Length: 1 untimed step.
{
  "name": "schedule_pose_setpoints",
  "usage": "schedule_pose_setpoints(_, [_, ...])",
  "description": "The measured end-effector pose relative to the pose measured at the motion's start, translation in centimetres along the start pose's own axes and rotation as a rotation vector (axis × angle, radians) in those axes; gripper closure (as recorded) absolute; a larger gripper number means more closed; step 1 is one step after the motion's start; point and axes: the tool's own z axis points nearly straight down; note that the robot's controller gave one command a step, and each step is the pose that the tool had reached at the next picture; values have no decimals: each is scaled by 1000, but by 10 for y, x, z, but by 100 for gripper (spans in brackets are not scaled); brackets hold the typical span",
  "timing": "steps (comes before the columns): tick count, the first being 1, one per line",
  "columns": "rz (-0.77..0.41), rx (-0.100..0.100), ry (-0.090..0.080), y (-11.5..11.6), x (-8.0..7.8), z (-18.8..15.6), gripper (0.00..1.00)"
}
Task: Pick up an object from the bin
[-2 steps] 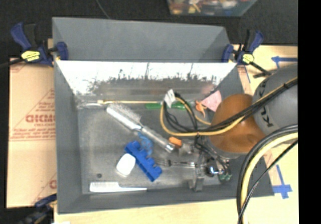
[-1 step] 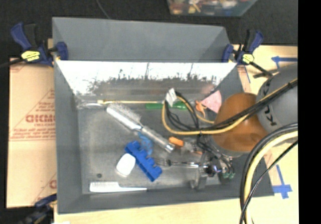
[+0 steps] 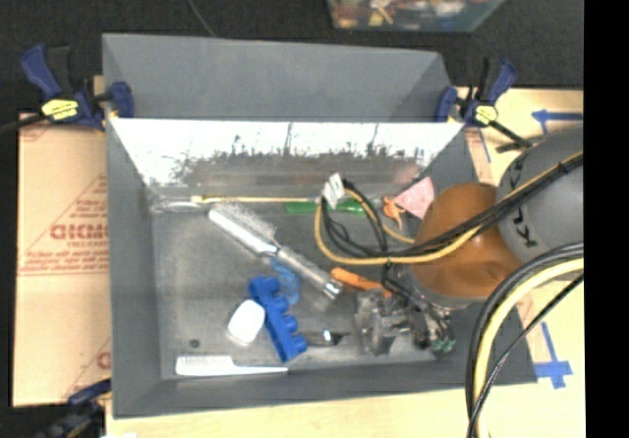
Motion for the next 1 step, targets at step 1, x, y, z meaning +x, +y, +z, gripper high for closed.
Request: schedule_pose_setpoints(1, [-1,0,0,0,0,0,100])
